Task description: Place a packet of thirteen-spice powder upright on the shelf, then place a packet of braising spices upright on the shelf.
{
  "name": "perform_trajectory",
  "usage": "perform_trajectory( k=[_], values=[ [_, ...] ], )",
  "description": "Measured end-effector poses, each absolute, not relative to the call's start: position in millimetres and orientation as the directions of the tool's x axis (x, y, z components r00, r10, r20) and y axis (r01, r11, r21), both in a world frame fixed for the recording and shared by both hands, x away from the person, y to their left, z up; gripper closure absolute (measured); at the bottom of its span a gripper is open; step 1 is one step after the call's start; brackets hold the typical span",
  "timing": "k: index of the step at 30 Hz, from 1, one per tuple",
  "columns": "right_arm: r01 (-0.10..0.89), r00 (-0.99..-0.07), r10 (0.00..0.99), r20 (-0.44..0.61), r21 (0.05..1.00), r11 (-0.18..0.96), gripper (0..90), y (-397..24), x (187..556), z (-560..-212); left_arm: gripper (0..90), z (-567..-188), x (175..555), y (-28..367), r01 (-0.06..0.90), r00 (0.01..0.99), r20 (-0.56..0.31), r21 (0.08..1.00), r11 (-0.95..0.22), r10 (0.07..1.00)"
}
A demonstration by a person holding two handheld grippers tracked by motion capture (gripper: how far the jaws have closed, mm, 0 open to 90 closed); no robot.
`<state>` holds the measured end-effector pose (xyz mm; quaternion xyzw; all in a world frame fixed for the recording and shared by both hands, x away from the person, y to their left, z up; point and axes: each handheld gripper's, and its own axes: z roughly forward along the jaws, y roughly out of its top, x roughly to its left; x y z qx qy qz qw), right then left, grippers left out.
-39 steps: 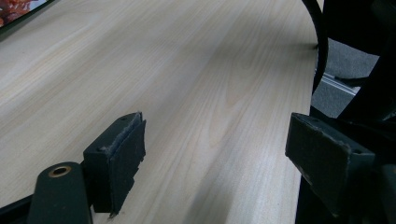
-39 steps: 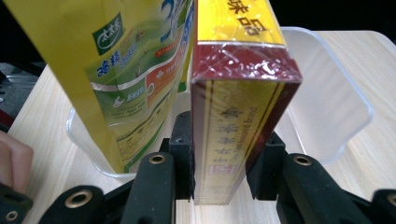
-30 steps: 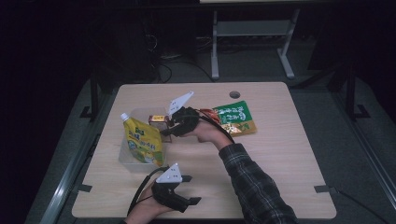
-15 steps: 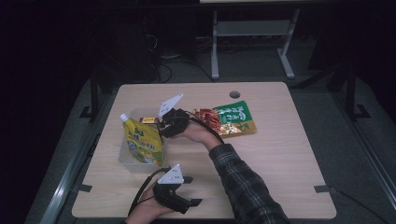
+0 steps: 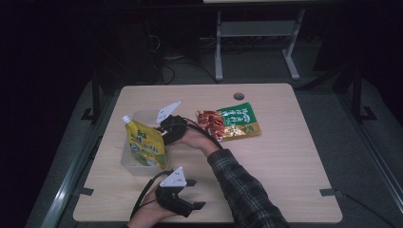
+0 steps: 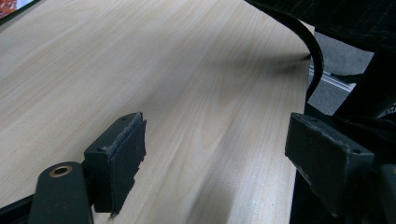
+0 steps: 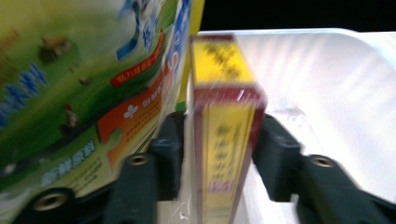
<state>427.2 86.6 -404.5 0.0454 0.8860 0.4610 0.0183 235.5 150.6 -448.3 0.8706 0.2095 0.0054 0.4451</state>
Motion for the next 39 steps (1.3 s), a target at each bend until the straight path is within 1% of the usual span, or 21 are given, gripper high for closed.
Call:
perform_trajectory(
  k=[4, 10, 14, 19, 22, 25, 28, 29, 30, 35, 39],
  values=[
    [0.101, -0.989, 0.144, 0.024, 0.825, 0.556, 43.2, 74.6, 425.4, -397.4, 19.6, -447.1, 236.5, 152.5, 0.365, 0.909, -0.182, 0.781, -0.507, 0.375],
    [0.153, -0.973, 0.227, 0.034, 0.834, 0.531, 33.2, 44.2, 425.3, -390.6, 19.6, -445.5, 237.0, 155.5, 0.364, 0.907, -0.175, 0.784, -0.503, 0.384],
    [0.192, -0.955, 0.296, 0.037, 0.836, 0.513, 31.3, 20.3, 425.4, -388.3, 19.6, -445.9, 237.2, 156.3, 0.368, 0.904, -0.175, 0.782, -0.503, 0.389],
    [0.232, -0.921, 0.39, 0.023, 0.835, 0.499, 31.2, -2.7, 426.3, -390.0, 19.6, -446.0, 237.9, 157.9, 0.378, 0.899, -0.18, 0.781, -0.497, 0.4],
    [0.292, -0.881, 0.473, 0.034, 0.824, 0.485, 34.0, -14.2, 430.1, -392.4, 19.6, -445.8, 238.2, 158.6, 0.37, 0.902, -0.172, 0.782, -0.503, 0.396],
    [0.326, -0.847, 0.531, 0.031, 0.819, 0.472, 38.5, -22.9, 435.3, -394.6, 19.6, -446.8, 238.3, 158.0, 0.368, 0.903, -0.171, 0.779, -0.507, 0.393],
    [0.361, -0.797, 0.604, 0.015, 0.814, 0.456, 45.9, -31.3, 441.9, -397.2, 19.6, -447.1, 237.8, 157.6, 0.373, 0.902, -0.177, 0.778, -0.505, 0.394],
    [0.374, -0.778, 0.628, 0.017, 0.816, 0.441, 52.2, -33.7, 444.1, -397.8, 19.6, -447.3, 238.0, 157.7, 0.369, 0.904, -0.172, 0.779, -0.508, 0.392],
    [0.374, -0.769, 0.64, 0.011, 0.819, 0.436, 55.2, -35.8, 446.4, -398.3, 19.6, -447.6, 237.7, 157.6, 0.372, 0.902, -0.175, 0.777, -0.507, 0.394],
    [0.415, -0.69, 0.724, 0.007, 0.823, 0.388, 64.7, -47.0, 460.7, -402.7, 19.6, -447.1, 237.5, 158.7, 0.371, 0.904, -0.176, 0.777, -0.508, 0.39],
    [0.444, -0.64, 0.768, 0.008, 0.82, 0.361, 71.4, -54.5, 469.3, -409.3, 19.7, -446.8, 237.7, 159.7, 0.375, 0.9, -0.18, 0.782, -0.498, 0.396]
  ],
)
